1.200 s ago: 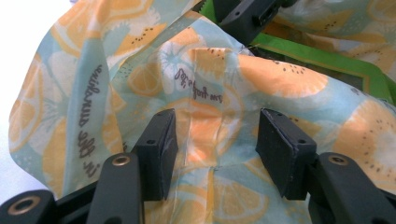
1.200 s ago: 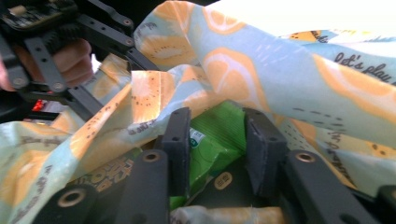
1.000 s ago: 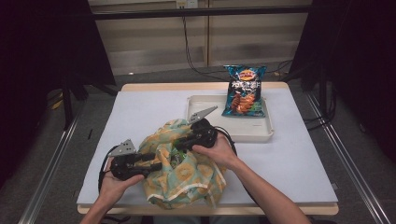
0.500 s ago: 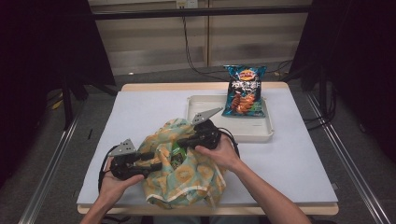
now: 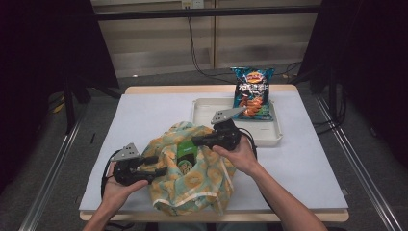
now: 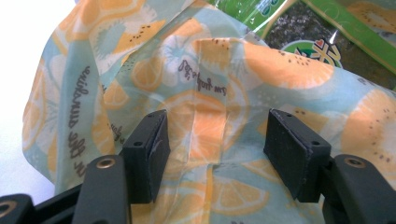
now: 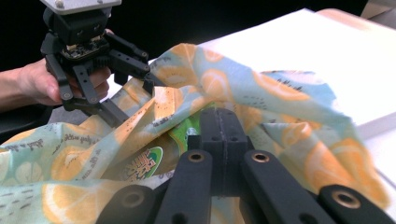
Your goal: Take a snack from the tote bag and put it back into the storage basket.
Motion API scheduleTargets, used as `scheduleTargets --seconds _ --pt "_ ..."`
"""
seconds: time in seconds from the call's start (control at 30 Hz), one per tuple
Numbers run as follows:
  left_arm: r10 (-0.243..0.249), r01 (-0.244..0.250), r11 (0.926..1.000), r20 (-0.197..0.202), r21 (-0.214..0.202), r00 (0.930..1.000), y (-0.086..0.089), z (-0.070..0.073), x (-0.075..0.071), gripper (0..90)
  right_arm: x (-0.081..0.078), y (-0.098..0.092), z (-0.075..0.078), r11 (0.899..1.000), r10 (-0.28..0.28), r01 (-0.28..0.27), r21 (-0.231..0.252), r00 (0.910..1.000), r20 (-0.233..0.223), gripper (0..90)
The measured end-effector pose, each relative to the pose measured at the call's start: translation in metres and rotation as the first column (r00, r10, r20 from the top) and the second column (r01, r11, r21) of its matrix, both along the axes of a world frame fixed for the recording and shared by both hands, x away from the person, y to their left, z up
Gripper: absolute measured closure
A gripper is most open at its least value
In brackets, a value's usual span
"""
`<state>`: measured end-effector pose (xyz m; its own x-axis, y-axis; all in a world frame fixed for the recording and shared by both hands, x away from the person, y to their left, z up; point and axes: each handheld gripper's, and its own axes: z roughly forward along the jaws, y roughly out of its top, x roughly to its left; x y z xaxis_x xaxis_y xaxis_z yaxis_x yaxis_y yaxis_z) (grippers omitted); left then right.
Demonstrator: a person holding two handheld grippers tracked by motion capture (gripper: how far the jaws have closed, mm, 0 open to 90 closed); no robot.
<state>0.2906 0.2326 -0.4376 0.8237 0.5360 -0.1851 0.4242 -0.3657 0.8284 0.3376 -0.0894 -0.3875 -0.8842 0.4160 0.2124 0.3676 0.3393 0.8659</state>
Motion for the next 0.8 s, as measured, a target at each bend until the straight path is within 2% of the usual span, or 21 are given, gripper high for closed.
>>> scheduleTargets --seconds 0.13,0.2,0.37,0.43,0.5,0.67,0.73,0.8 --pt "-0.01 0.01 1.0 -0.004 0.003 0.9999 0.0 0.0 -0.001 44.0 0.0 -0.009 0.006 1.0 -0.018 0.018 0.015 0.9998 0.011 90.0" --pt "-0.018 0.018 0.9998 -0.001 -0.004 0.9998 0.0 0.001 -0.002 50.3 -0.001 -0.014 0.007 0.999 -0.039 0.039 0.015 0.999 0.023 90.0" --pt "-0.043 0.043 0.999 -0.007 0.013 0.9991 -0.002 0.001 -0.001 60.6 -0.005 -0.026 0.008 0.998 -0.057 0.056 0.025 0.998 0.029 90.0" --pt "-0.046 0.046 0.9988 -0.008 0.019 0.9989 -0.003 0.0 -0.001 64.2 -0.007 -0.03 0.008 0.998 -0.066 0.066 0.016 0.9974 0.029 90.0" --pt "-0.053 0.053 0.9986 -0.017 0.007 0.9984 -0.005 0.0 -0.002 68.9 -0.009 -0.033 0.006 0.998 -0.068 0.068 0.003 0.9973 0.028 90.0" --pt "-0.063 0.064 0.9978 -0.025 0.021 0.9977 -0.01 -0.002 0.0 70.0 -0.007 -0.035 0.0 0.999 -0.054 0.054 0.003 0.9985 0.002 90.0" --pt "-0.068 0.069 0.9974 -0.029 0.023 0.9973 -0.013 -0.003 0.001 69.9 -0.005 -0.033 -0.001 0.999 -0.052 0.052 -0.004 0.9987 -0.001 84.3" --pt "-0.069 0.069 0.9972 -0.03 0.028 0.9972 -0.014 -0.004 0.001 69.2 -0.003 -0.03 -0.003 0.999 -0.037 0.037 0.012 0.9992 -0.015 78.3"
